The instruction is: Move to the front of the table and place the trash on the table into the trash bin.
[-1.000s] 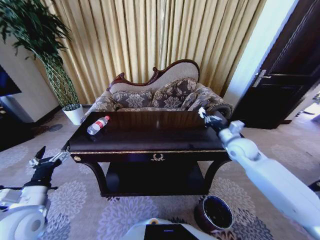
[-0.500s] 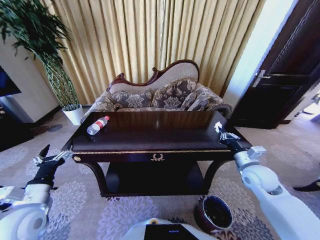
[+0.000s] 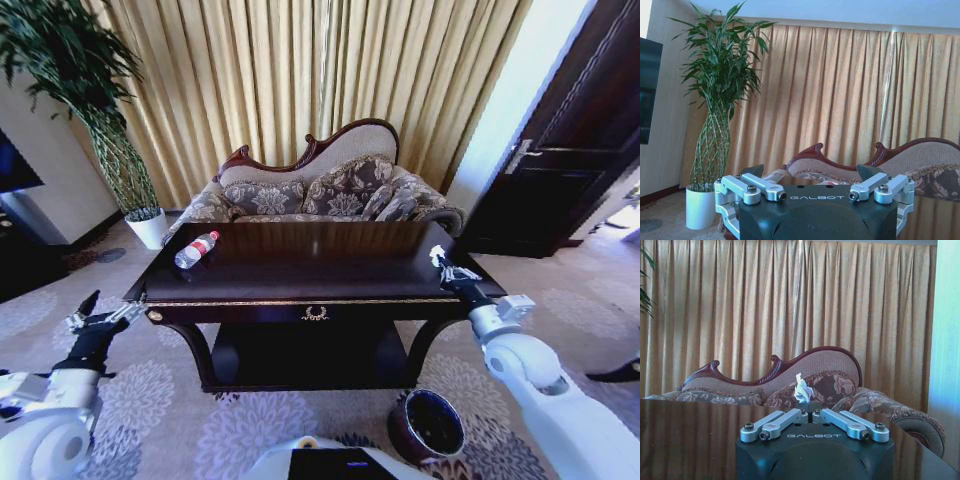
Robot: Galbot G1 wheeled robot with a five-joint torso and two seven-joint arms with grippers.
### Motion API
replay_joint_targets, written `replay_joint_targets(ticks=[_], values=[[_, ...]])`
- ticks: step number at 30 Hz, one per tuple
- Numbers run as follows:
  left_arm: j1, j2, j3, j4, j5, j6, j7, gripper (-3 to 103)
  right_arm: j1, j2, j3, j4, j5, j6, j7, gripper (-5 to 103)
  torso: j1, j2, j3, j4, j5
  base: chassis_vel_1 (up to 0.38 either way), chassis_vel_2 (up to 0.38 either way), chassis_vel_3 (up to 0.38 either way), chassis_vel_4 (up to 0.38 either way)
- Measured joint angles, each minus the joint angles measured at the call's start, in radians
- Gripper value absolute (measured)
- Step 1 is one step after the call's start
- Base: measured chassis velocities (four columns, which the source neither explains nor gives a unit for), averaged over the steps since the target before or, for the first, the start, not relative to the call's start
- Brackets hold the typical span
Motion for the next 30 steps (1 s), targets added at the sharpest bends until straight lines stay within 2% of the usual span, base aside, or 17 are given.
replay_joint_targets(ticks=[30], values=[[0.007,-0.012,-0.002,-0.011,0.002,-0.003,0.003,100,-0.009,-0.012,0.005,0.005,0.006,-0.004,0.004,0,0.000,0.000,0.000,-0.0001,0.0001,0.086,-0.088,-0.090,0.086]])
